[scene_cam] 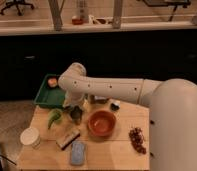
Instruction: Place fork in metal cup
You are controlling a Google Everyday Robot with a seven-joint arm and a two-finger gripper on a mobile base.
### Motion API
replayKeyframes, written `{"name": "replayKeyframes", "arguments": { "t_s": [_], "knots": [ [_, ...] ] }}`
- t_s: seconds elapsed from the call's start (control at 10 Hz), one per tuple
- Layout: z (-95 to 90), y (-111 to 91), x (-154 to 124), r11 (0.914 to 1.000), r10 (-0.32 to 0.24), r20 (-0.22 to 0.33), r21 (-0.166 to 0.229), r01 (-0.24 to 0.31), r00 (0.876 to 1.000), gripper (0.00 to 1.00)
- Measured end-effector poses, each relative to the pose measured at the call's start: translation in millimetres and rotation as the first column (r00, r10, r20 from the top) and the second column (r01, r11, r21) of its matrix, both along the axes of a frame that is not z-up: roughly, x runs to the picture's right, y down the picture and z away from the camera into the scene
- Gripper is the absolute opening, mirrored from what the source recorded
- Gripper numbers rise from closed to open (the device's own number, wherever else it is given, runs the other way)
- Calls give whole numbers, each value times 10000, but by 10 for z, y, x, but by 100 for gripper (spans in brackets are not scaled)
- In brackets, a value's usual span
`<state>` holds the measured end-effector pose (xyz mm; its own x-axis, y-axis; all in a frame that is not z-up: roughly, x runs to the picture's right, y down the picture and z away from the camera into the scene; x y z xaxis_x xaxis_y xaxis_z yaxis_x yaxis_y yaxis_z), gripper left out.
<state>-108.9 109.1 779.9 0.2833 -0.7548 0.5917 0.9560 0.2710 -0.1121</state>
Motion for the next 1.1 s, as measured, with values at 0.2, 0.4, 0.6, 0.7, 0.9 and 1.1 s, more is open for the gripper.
{"name": "replayKeyframes", "arguments": {
  "t_s": [0.2,0.4,0.6,0.7,0.9,1.1],
  "knots": [
    [-1,1,-5,10000,-14,44,2,14,10000,79],
    [-2,-2,-24,10000,-47,91,-6,47,9999,79],
    [1,-6,-26,10000,-57,92,-26,58,9999,79],
    [4,-7,-18,10000,-80,67,-52,80,9999,79],
    [3,-5,-20,9999,-96,63,-66,97,9999,79],
    [3,-4,-24,9999,-103,68,-65,104,9999,79]
  ]
}}
